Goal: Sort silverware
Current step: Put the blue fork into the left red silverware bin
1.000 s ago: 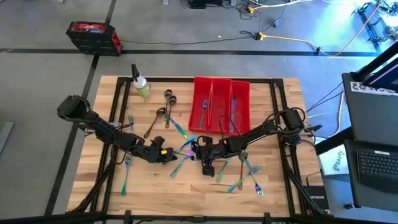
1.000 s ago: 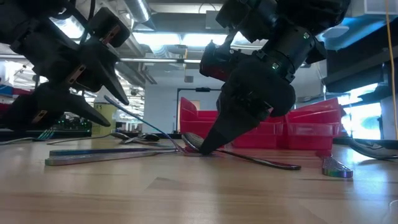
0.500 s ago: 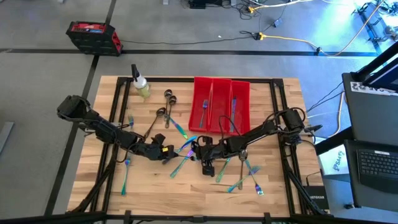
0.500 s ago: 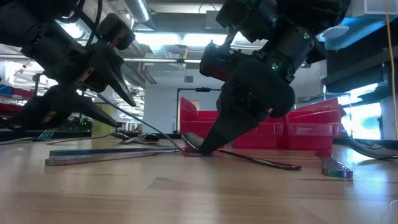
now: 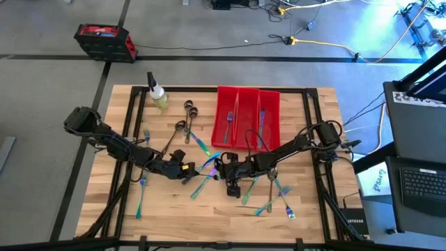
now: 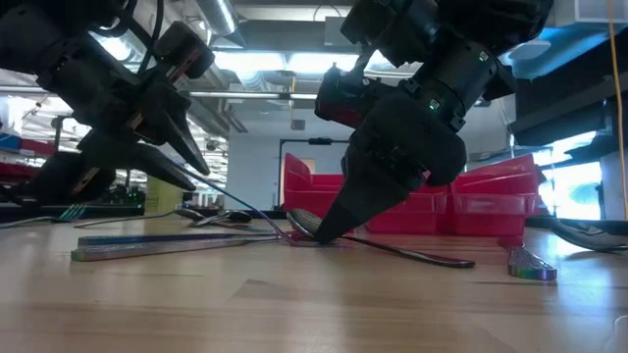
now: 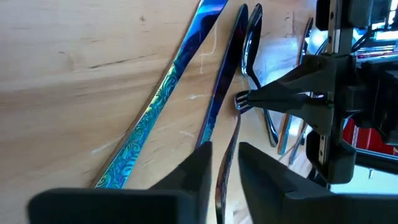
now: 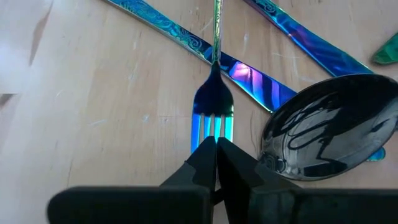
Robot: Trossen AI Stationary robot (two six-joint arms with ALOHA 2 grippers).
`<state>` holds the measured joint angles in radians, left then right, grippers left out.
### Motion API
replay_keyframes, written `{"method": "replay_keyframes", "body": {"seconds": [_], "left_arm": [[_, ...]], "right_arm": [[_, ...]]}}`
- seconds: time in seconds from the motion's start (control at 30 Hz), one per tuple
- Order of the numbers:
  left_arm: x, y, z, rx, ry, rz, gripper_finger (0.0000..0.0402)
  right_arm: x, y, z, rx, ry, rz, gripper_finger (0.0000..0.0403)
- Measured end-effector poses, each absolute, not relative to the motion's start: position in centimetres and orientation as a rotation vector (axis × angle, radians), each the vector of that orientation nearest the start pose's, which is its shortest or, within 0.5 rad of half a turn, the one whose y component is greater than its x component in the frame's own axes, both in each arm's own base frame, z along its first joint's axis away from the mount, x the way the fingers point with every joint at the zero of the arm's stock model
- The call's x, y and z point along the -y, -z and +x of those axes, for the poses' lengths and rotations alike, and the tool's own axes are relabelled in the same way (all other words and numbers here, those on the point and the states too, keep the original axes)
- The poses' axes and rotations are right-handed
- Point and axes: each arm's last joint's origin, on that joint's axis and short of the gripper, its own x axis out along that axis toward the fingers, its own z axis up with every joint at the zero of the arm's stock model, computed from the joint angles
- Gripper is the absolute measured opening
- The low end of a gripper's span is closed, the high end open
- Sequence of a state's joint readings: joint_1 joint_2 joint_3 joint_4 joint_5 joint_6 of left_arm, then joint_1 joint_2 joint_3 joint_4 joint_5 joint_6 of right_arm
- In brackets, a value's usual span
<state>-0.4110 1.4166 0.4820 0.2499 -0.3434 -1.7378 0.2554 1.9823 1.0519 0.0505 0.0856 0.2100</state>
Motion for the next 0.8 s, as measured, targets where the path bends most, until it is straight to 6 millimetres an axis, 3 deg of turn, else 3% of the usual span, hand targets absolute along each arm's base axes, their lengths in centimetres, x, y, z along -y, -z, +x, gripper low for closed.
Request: {"method": "replay_keyframes", "body": {"seconds": [0.33,0.8], "left_arm": [[9.05,-14.57,23.21,-0.482,-0.452,-1.419,0.0005],[9.08,-14.58,23.18,-0.475,-0.450,-1.384,0.0000]], "right_arm": [[-9.39,-11.04,36.99,-0.880,-0.066,0.047,0.0000],[-9.49,-11.10,37.04,-0.883,-0.069,0.131,0.0002]]}}
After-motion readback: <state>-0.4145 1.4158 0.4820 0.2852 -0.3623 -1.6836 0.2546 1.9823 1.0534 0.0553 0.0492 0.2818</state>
